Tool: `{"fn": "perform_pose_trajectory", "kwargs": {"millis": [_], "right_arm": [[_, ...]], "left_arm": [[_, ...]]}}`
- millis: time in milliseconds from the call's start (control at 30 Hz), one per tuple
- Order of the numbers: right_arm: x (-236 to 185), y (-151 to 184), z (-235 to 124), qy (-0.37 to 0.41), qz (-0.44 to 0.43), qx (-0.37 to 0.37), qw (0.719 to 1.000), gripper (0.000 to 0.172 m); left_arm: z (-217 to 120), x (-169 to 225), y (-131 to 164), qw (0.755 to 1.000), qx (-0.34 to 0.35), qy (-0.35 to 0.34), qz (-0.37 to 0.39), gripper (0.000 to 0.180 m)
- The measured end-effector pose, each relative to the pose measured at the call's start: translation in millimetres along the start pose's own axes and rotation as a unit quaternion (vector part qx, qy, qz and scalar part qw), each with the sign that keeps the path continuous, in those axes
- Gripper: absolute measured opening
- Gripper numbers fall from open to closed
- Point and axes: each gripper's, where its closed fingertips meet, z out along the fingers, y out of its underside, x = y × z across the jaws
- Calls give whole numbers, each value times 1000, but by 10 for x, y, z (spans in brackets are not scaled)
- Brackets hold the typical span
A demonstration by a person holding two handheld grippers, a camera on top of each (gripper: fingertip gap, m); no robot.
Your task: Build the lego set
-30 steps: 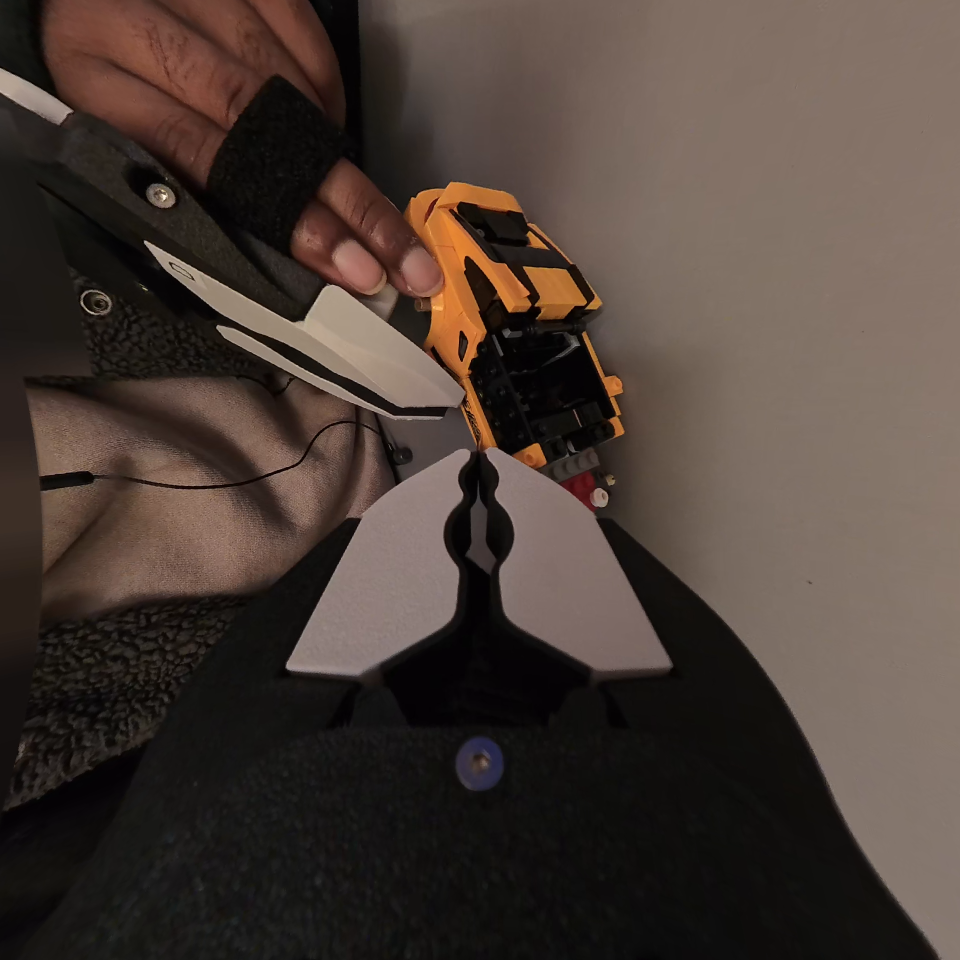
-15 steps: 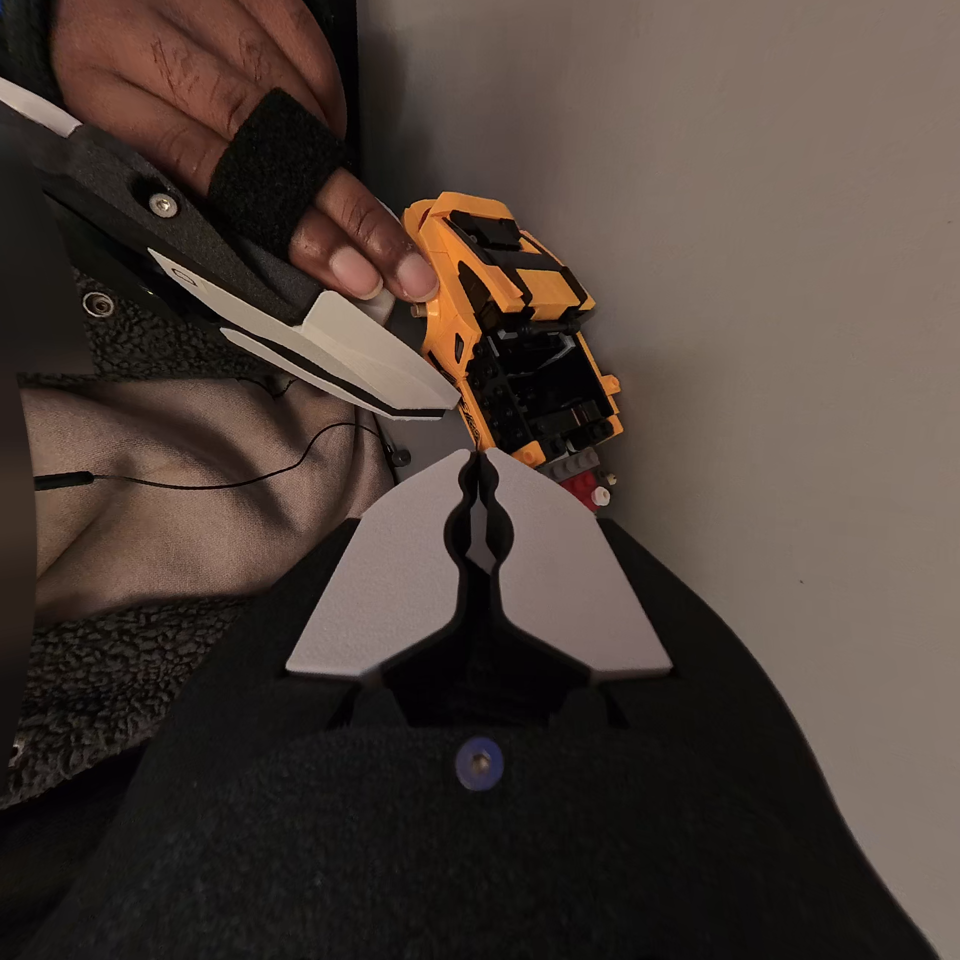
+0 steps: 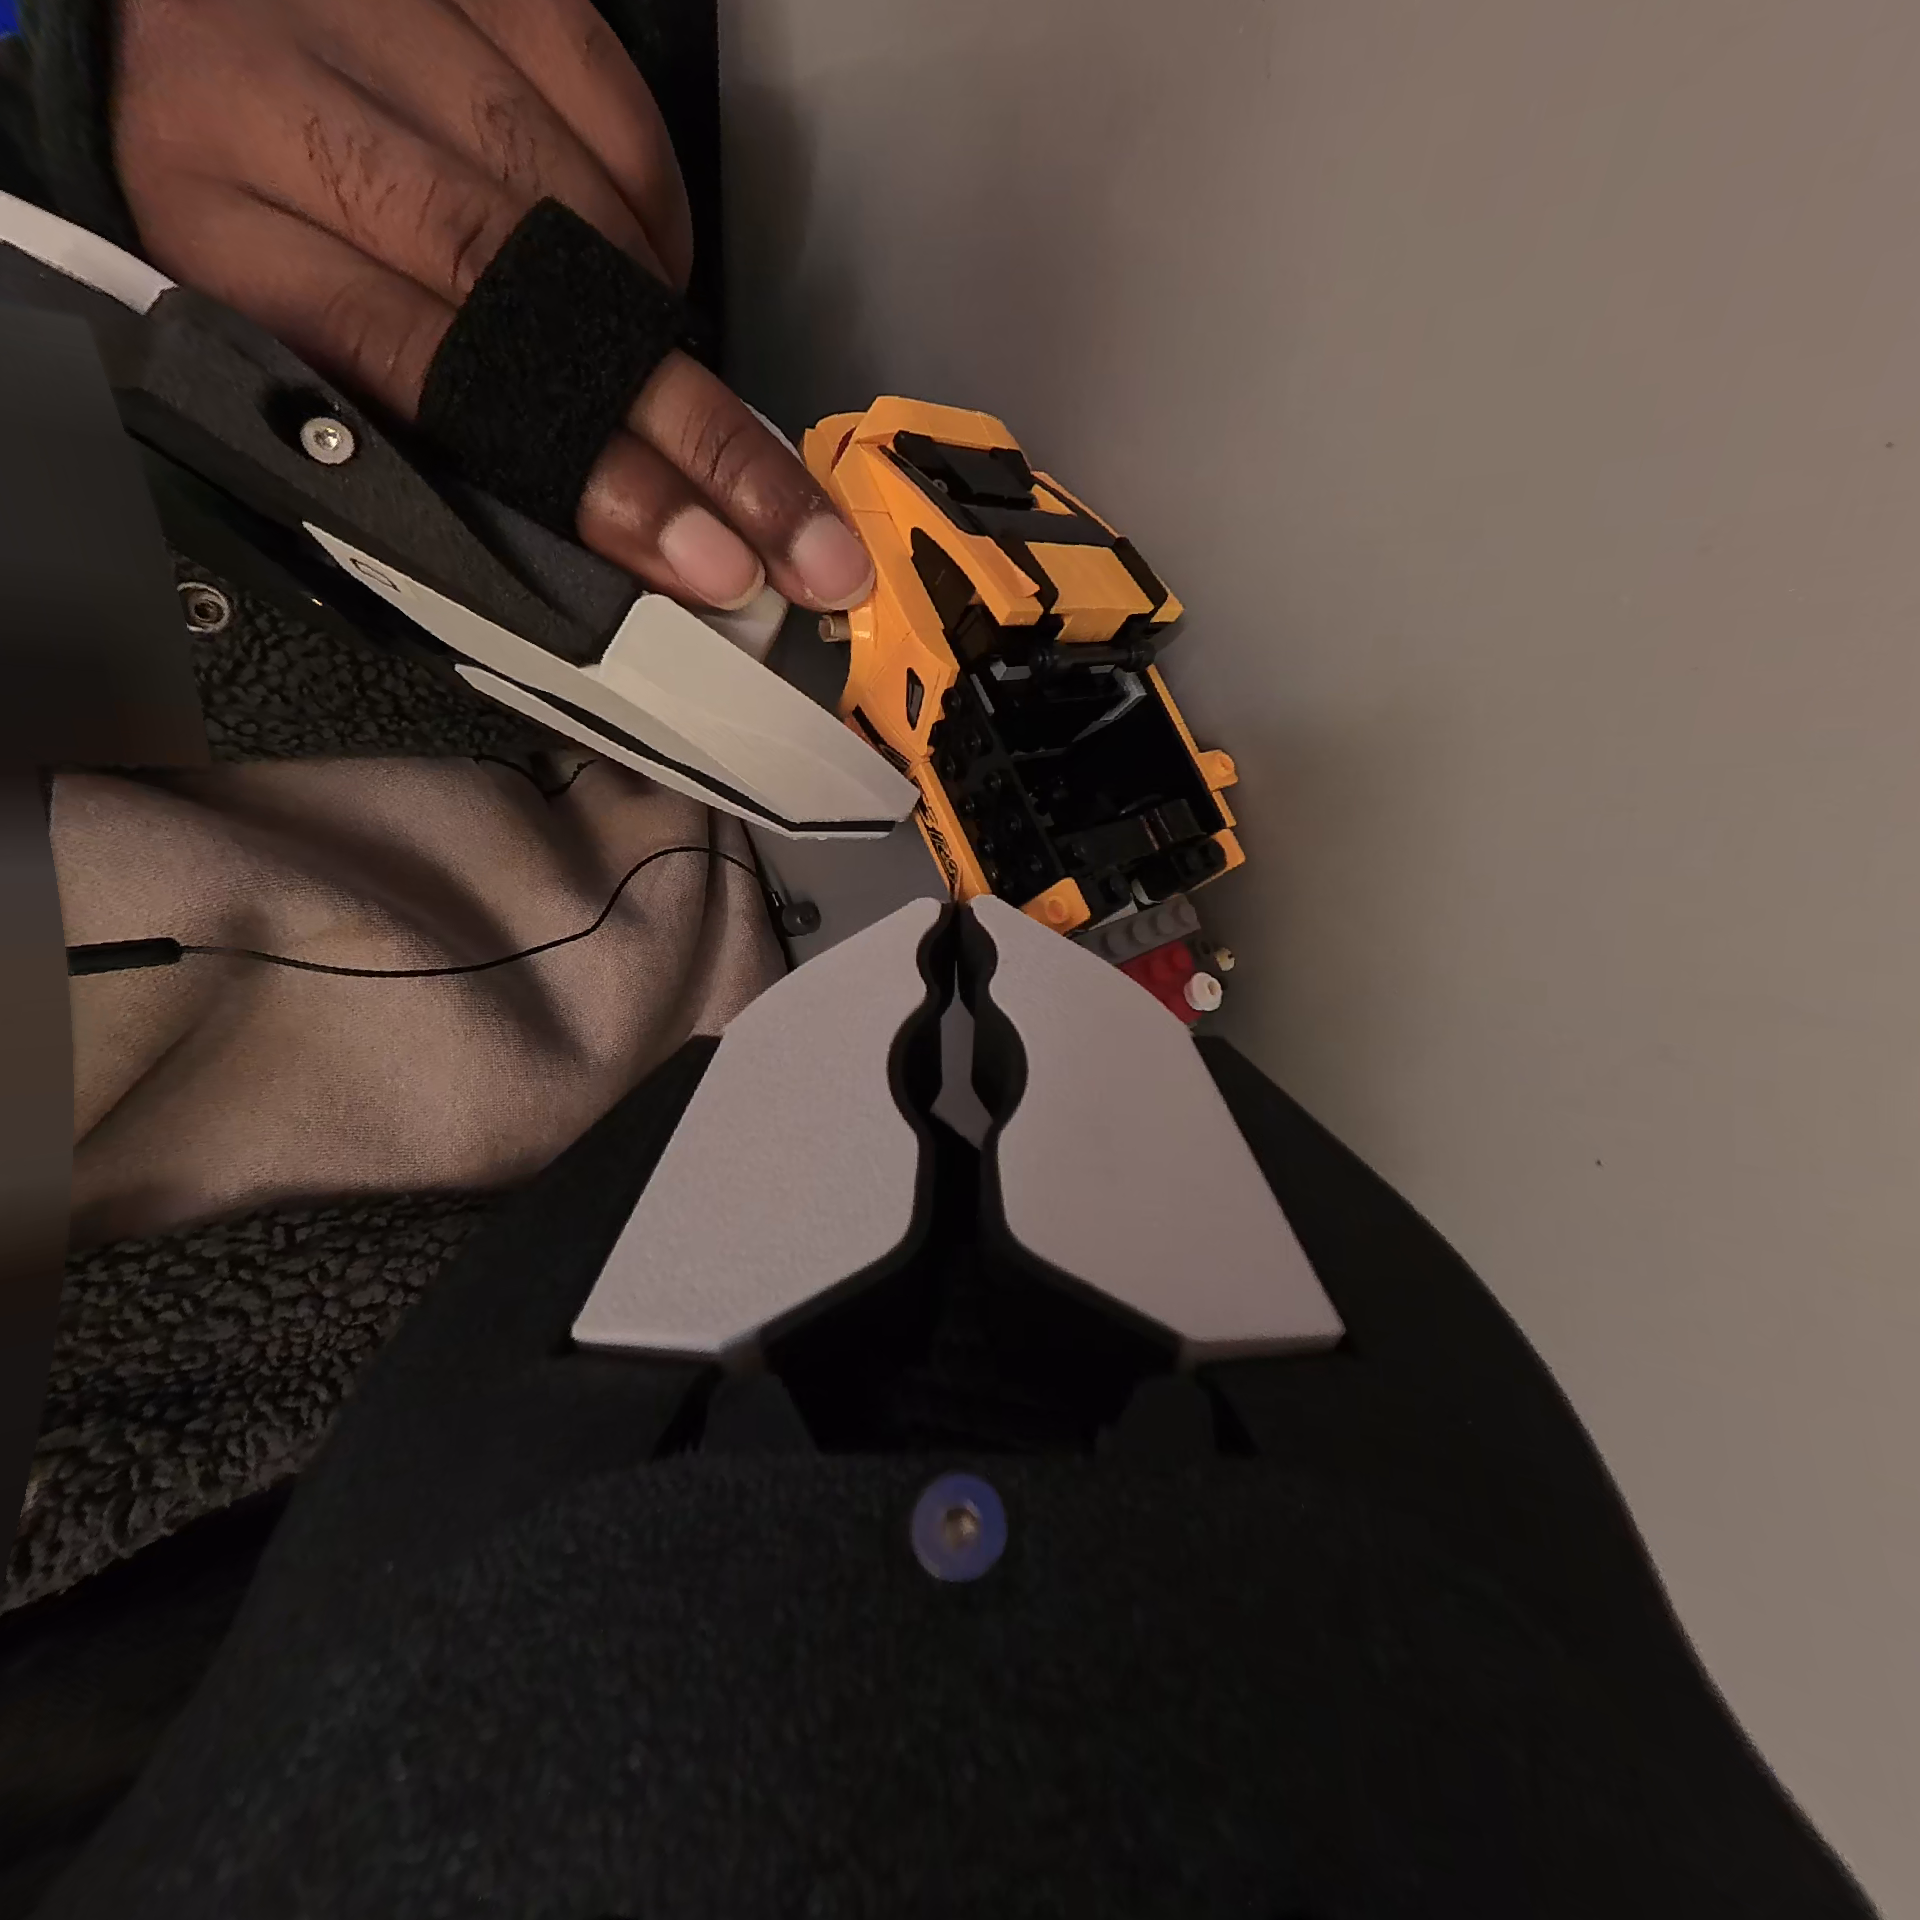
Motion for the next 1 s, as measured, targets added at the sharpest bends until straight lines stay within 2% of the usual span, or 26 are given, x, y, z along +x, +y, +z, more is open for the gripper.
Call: {"fn": "perform_pose_trajectory", "kwargs": {"millis": [33,300,467,567,700,800,1000], "right_arm": [[0,0,1,0,-2,0,1000,0],[7,12,-42,17,-41,6,999,0],[65,-36,-205,54,-73,47,995,0],[34,-135,-329,120,-164,100,974,0],[-160,-159,-220,182,-307,156,921,0],[-121,-139,-70,230,-365,144,890,0],[13,-96,31,238,-353,97,900,0]], "left_arm": [[0,-3,1,1000,-1,-1,1,18],[21,-6,-13,1000,-5,-8,8,19],[21,-8,-15,1000,-4,-10,9,19],[21,-9,-17,1000,-2,-10,7,18],[24,-12,-19,1000,0,-13,8,18],[25,-12,-20,1000,1,-14,9,18],[29,-16,-22,1000,3,-16,9,18]]}}
